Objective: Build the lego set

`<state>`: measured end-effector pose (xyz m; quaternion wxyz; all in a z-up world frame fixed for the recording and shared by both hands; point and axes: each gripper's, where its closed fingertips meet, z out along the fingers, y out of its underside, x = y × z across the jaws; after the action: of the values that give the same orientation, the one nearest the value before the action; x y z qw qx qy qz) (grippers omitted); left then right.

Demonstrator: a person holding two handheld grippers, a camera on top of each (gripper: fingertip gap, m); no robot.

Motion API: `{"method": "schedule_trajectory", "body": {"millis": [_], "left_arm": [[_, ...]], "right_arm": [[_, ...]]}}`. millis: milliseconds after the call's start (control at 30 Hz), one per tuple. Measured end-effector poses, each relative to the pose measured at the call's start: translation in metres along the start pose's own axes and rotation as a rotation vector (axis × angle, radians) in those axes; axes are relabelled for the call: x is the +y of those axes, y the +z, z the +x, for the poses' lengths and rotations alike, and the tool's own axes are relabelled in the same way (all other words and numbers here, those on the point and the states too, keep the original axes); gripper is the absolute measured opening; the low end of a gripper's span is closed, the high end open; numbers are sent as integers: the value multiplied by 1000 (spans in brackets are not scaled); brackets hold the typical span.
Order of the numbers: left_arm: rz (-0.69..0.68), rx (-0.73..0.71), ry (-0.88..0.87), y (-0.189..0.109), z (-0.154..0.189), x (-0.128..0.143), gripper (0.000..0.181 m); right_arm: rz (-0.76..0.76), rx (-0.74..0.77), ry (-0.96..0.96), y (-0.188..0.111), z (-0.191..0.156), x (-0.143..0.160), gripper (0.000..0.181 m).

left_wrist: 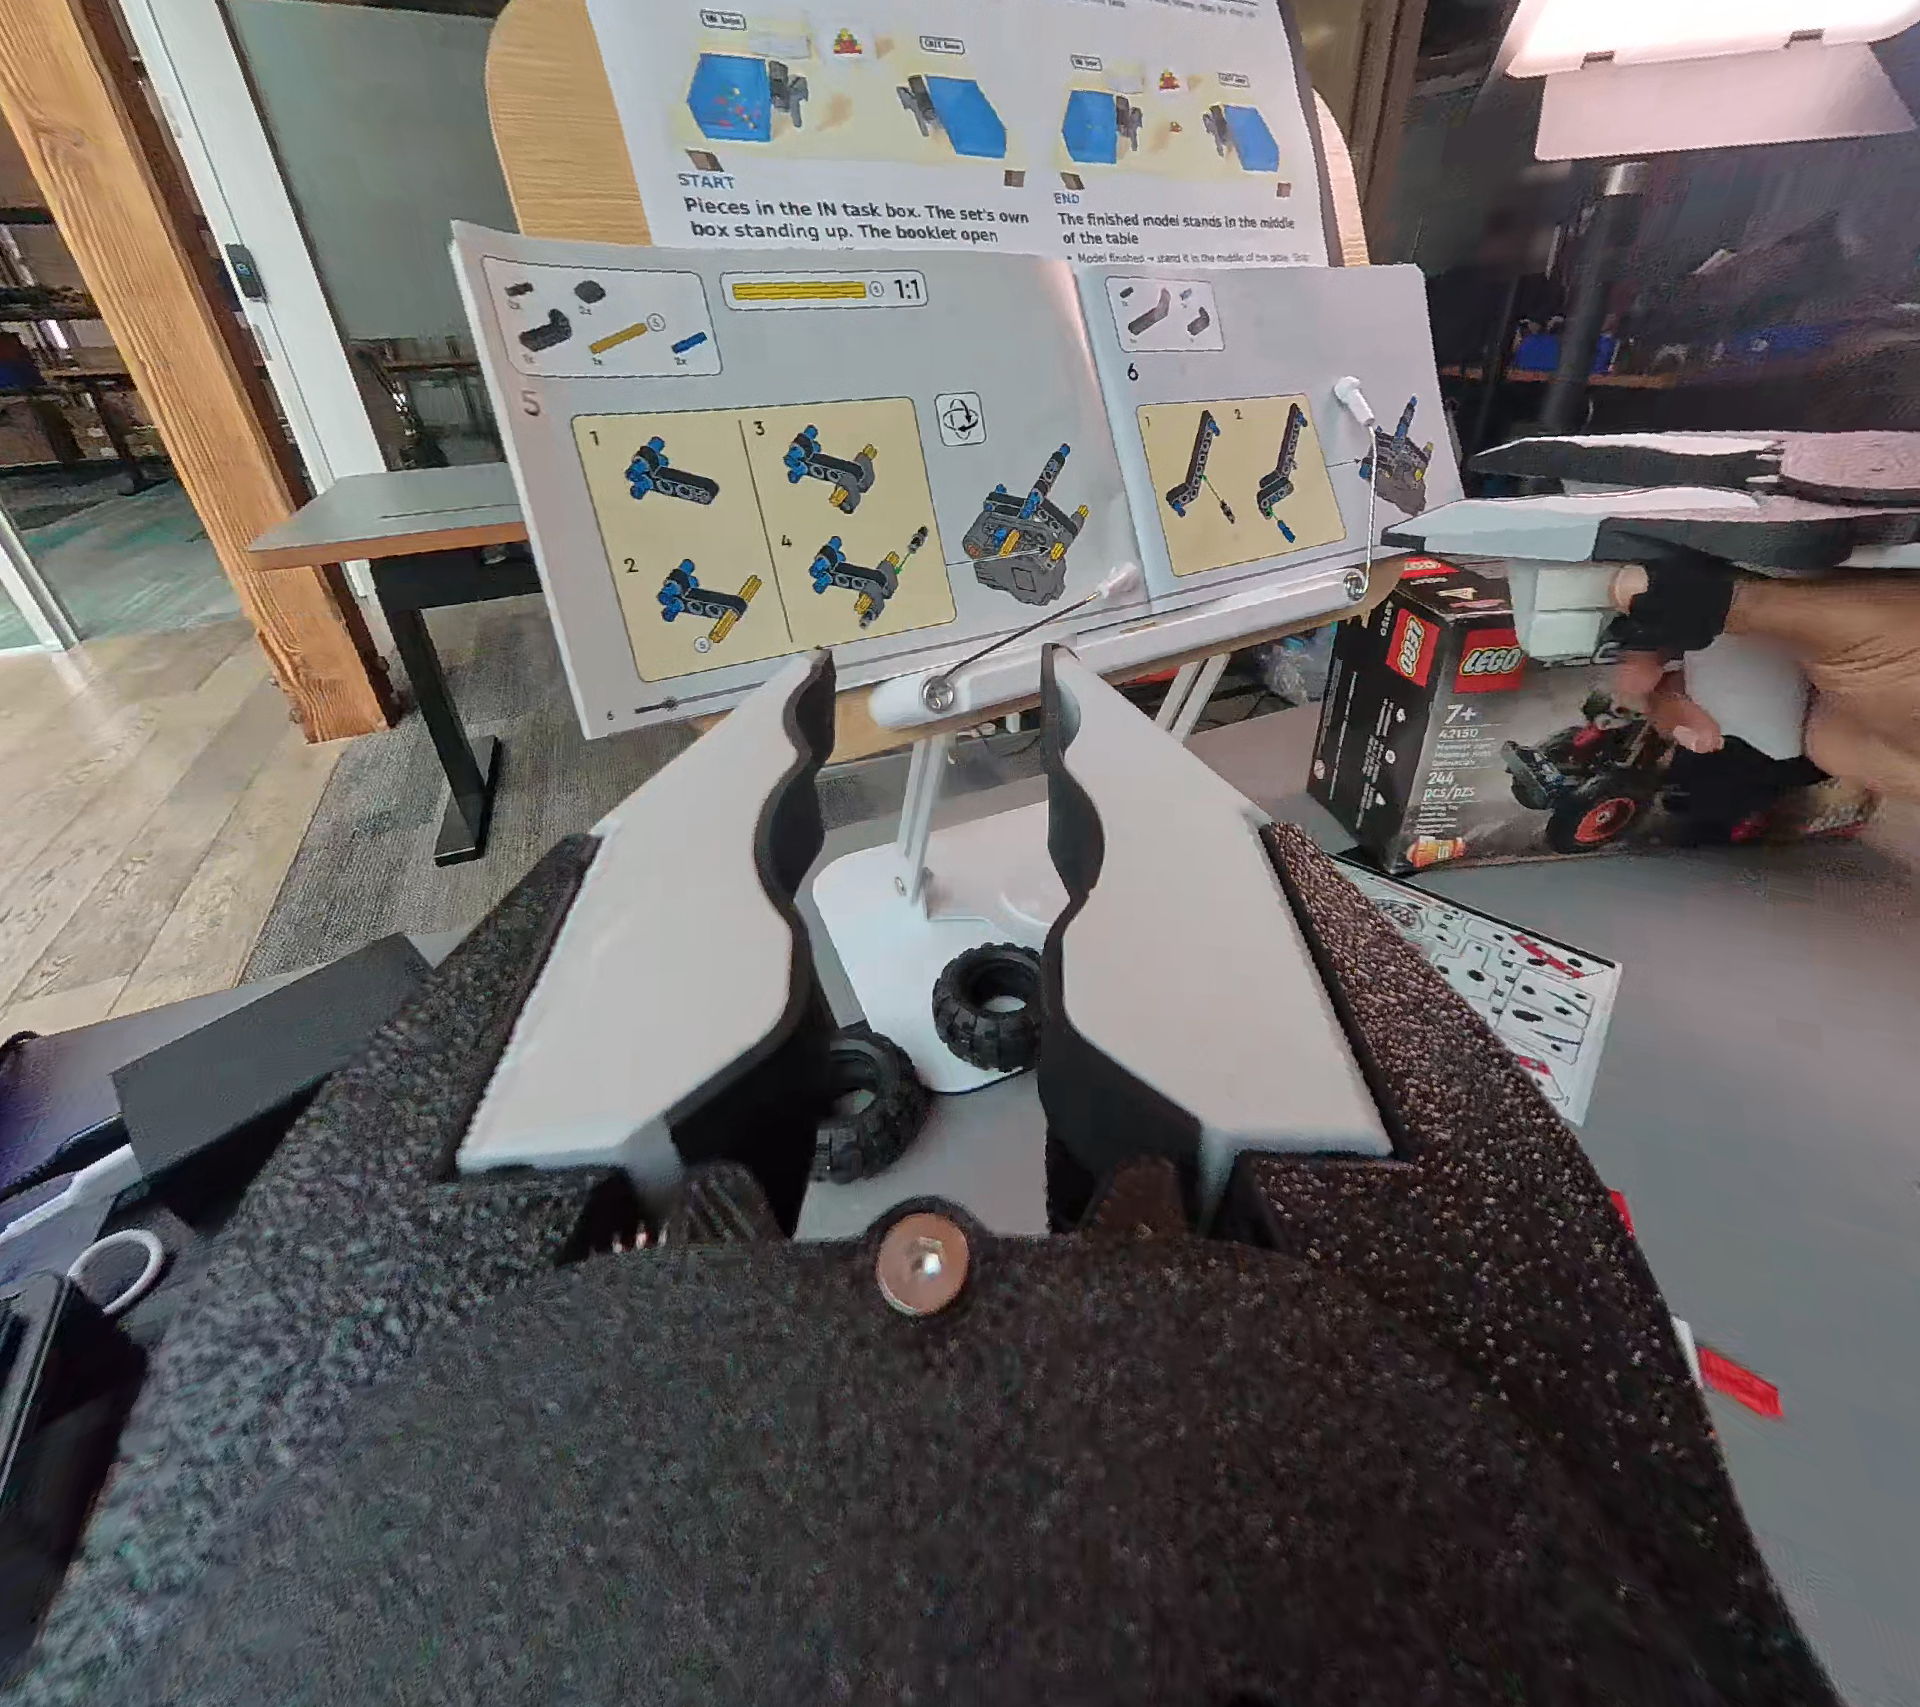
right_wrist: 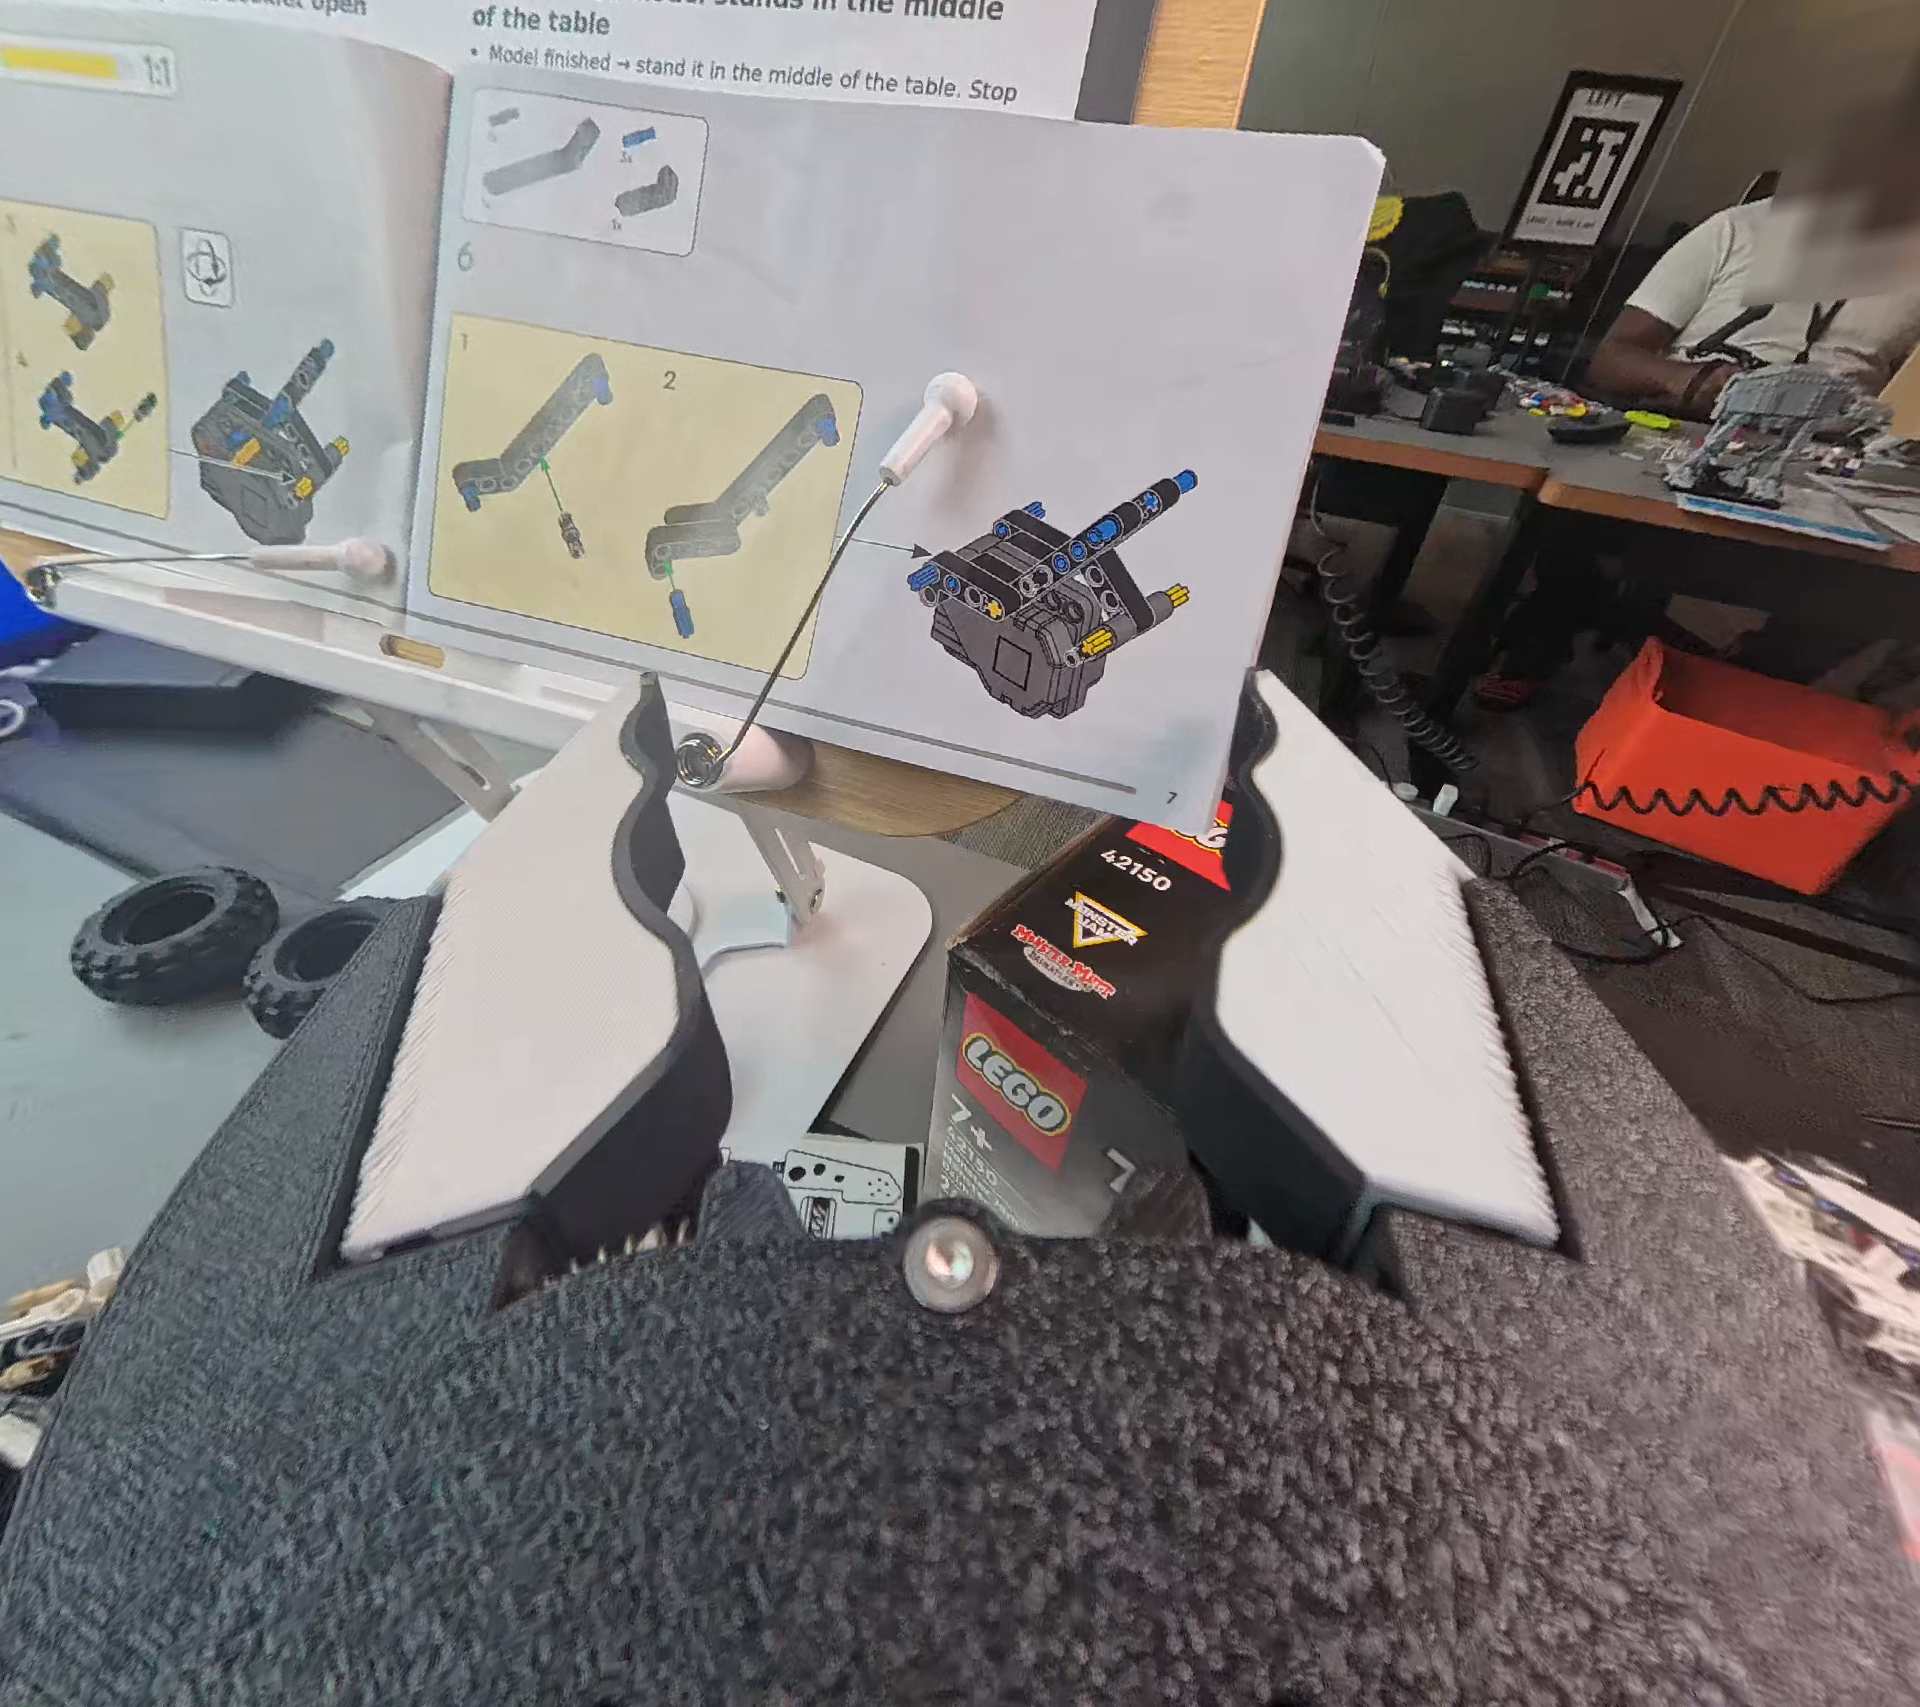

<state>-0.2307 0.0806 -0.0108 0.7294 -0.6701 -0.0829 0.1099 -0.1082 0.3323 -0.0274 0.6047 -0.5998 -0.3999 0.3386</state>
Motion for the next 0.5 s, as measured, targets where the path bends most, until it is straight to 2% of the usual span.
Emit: {"method": "schedule_trajectory", "body": {"millis": [100, 233, 267, 400, 500], "left_arm": [[6, -38, 20, -15, -23, 4, 40], [-5, -49, -35, -17, -38, 8, 41], [-13, -47, -34, -17, -39, 8, 41], [-17, -38, -27, -16, -40, 4, 40], [-23, -34, -37, -13, -40, 7, 40]], "right_arm": [[-114, -43, -17, 11, 10, 2, 116], [-237, -178, 69, 26, 8, 6, 112], [-249, -193, 76, 28, 6, 8, 112], [-218, -230, 116, 25, -2, 6, 90], [-214, -183, 70, 25, -4, 7, 95]]}}
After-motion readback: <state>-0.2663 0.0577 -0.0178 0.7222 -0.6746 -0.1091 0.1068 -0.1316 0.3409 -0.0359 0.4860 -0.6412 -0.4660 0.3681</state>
